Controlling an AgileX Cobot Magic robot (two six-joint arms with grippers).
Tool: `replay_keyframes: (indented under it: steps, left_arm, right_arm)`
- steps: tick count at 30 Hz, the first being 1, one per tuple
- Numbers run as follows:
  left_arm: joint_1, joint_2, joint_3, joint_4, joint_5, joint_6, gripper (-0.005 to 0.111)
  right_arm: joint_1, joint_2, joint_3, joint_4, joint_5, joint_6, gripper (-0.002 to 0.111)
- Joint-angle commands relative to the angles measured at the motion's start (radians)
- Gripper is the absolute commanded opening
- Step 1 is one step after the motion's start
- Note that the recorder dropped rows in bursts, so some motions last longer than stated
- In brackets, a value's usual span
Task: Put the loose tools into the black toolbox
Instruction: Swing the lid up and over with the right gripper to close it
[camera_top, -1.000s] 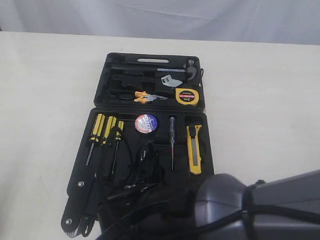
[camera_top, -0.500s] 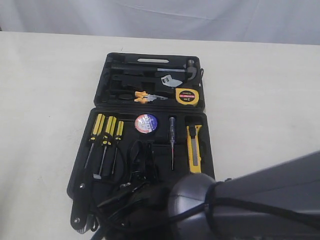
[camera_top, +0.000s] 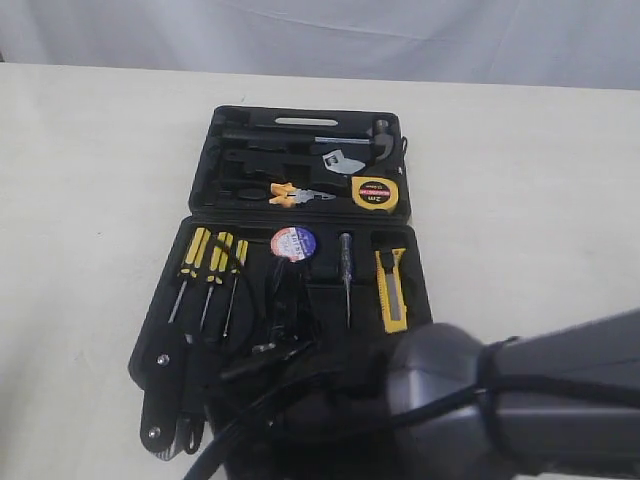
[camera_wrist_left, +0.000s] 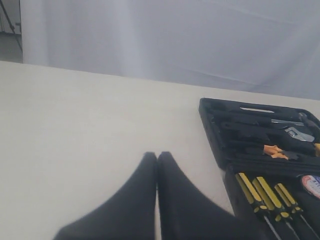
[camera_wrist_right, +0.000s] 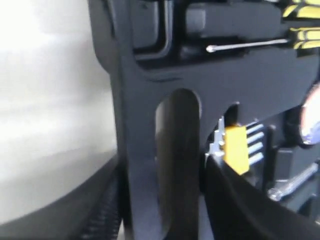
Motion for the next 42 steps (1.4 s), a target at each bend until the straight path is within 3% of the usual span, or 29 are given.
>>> replay_keyframes:
  steps: [1, 9, 13, 18, 20, 24, 28, 33, 42]
  left_arm:
    - [-0.006, 0.004, -0.005, 0.003, 0.001, 0.000, 0.000]
    - [-0.006, 0.004, -0.005, 0.003, 0.001, 0.000, 0.000]
    - [-0.006, 0.004, -0.005, 0.003, 0.001, 0.000, 0.000]
    - [-0.006, 0.004, -0.005, 0.003, 0.001, 0.000, 0.000]
    - [-0.006, 0.004, -0.005, 0.003, 0.001, 0.000, 0.000]
    - [-0.006, 0.004, -0.005, 0.003, 0.001, 0.000, 0.000]
    - [-0.006, 0.004, -0.005, 0.003, 0.001, 0.000, 0.000]
    - [-0.006, 0.004, -0.005, 0.003, 0.001, 0.000, 0.000]
    - [-0.006, 0.004, -0.005, 0.003, 0.001, 0.000, 0.000]
  right_arm:
    - [-0.005, -0.136, -0.005, 0.153, 0.085, -0.155, -0.001]
    - [-0.005, -0.337, -0.135, 0.366, 0.321, -0.412, -0.001]
    - [-0.005, -0.369, -0.316, 0.371, 0.486, -0.537, -0.001]
    - [-0.014, -0.363, -0.414, 0.278, 0.486, -0.655, -0.001]
    - [-0.057, -0.354, -0.416, 0.267, 0.444, -0.716, -0.001]
    - [-0.235, -0.281, -0.416, 0.285, 0.351, -0.871, -0.001]
    - [-0.416, -0.202, -0.454, 0.469, 0.242, -0.958, -0.001]
    - [-0.484, -0.120, -0.486, 0.498, 0.210, -0.972, -0.001]
    - [-0.576, 0.071, -0.486, 0.421, -0.054, -1.022, -0.001]
